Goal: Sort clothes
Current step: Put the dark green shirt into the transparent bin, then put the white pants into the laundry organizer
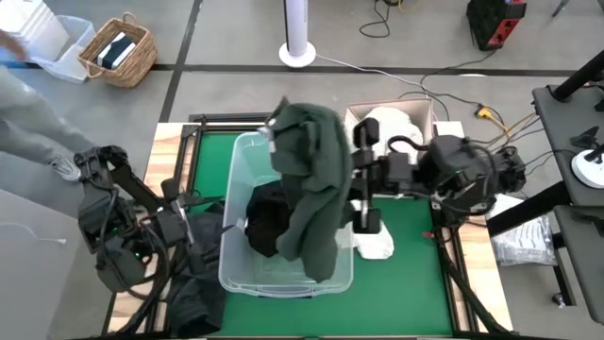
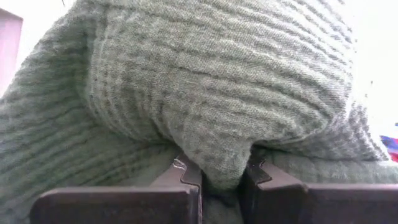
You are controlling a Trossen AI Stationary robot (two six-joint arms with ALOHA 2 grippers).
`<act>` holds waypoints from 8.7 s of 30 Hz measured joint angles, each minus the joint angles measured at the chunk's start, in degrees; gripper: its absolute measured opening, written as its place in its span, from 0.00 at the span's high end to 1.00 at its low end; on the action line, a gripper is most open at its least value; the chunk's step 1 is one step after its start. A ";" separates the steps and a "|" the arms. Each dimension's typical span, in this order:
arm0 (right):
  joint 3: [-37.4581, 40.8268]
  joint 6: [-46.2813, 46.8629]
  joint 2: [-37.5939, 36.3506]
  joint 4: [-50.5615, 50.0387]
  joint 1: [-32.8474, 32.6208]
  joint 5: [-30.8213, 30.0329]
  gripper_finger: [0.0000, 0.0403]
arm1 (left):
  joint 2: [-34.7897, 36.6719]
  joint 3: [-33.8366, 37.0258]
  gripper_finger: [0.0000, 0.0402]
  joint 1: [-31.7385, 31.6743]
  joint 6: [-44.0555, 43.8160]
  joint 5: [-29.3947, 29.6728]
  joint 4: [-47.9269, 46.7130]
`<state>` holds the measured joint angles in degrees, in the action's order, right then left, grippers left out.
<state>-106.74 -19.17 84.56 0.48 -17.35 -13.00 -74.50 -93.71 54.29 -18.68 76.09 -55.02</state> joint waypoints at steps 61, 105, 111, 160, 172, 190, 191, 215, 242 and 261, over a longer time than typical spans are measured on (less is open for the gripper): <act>-4.61 26.64 11.41 -57.24 2.02 7.49 0.91 | -0.24 -1.66 0.34 4.02 -1.76 -0.26 -0.85; -6.88 14.64 5.16 -58.80 -5.16 -2.11 0.72 | -3.96 -0.96 0.34 4.02 -17.98 -10.72 -4.33; -6.76 14.82 3.45 -59.02 -8.97 -2.10 0.77 | -4.20 -0.96 0.34 4.02 -22.79 -19.52 -5.40; 32.76 64.04 2.40 -68.27 -24.06 -14.10 0.59 | -11.06 -2.51 0.34 6.55 -55.69 -54.14 -35.00; 50.69 67.70 2.40 -45.22 -23.65 -17.04 0.42 | -11.06 -2.49 0.34 6.55 -52.30 -49.18 -35.00; 63.09 67.28 2.55 -26.72 -17.48 -21.77 0.39 | -11.04 -2.49 0.34 6.55 -51.04 -46.51 -35.00; 63.18 67.21 2.55 -26.71 -17.47 -21.78 0.40 | -11.06 -2.49 0.34 6.55 -51.04 -46.51 -35.00; 63.91 65.42 2.55 -26.26 -17.33 -21.44 0.86 | -11.04 -2.49 0.34 6.55 -50.82 -45.13 -35.00; 61.43 49.22 -18.80 -25.63 -20.97 -28.75 0.98 | -11.02 -2.49 0.34 6.53 -47.39 -29.33 -34.98; 50.46 -4.67 -35.71 -4.21 -21.02 -32.28 0.98 | -11.02 -2.49 0.34 6.53 -44.82 -15.13 -35.00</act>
<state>-56.28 -23.84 48.85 -3.73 -38.37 -45.28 -85.52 -96.20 60.82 -63.49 60.97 -90.02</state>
